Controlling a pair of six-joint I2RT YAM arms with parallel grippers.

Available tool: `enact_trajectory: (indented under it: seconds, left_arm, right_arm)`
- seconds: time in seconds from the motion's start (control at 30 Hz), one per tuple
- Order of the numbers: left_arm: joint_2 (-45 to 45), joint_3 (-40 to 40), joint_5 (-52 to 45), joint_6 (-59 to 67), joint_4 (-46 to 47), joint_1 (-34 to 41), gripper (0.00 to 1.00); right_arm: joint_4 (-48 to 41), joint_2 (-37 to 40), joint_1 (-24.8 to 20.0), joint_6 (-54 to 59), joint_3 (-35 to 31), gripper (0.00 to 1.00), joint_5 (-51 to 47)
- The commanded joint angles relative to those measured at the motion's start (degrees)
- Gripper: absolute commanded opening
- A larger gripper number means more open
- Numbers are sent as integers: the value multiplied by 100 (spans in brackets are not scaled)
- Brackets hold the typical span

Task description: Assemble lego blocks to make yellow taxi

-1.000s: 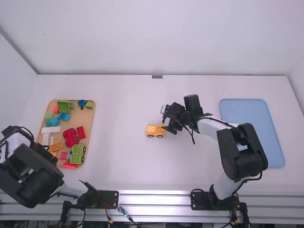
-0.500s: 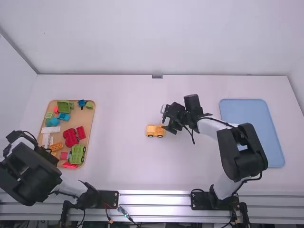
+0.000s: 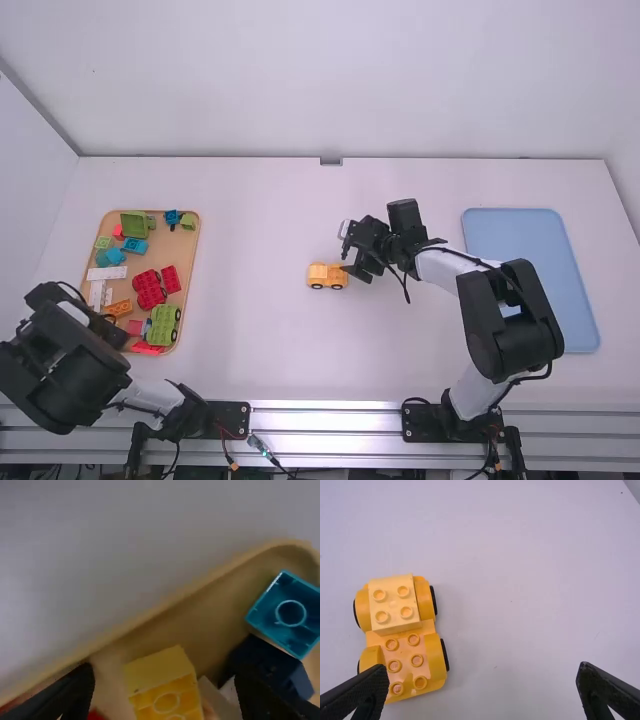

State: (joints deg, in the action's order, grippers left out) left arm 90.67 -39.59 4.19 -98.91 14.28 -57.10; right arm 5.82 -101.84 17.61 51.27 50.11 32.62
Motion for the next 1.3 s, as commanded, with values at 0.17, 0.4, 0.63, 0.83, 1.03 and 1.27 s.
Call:
enact_trajectory:
  seconds: [0.17,0.4,0.63,0.83,1.03,1.27]
  left_arm:
    - [92,-562,136,76,1008,9,76]
    - [846,-1335,20,310,1303,9,76]
    - [1248,-2015,-33,-120,2586,9,84]
    - [1248,-1751,-31,-505,2343,9,72]
    - [1248,-1139,-227,-332,1331,9,47]
    - [1246,-931,-227,-313,1091,9,30]
  right_arm:
    - [39,111,11,-4,-26,99,55]
    - [35,111,13,-2,-24,99,76]
    - [17,111,11,-2,-24,99,76]
    - [28,111,11,-7,-24,99,188]
    - [13,111,7,-4,-24,99,203]
    - [35,111,133,-2,-24,99,181]
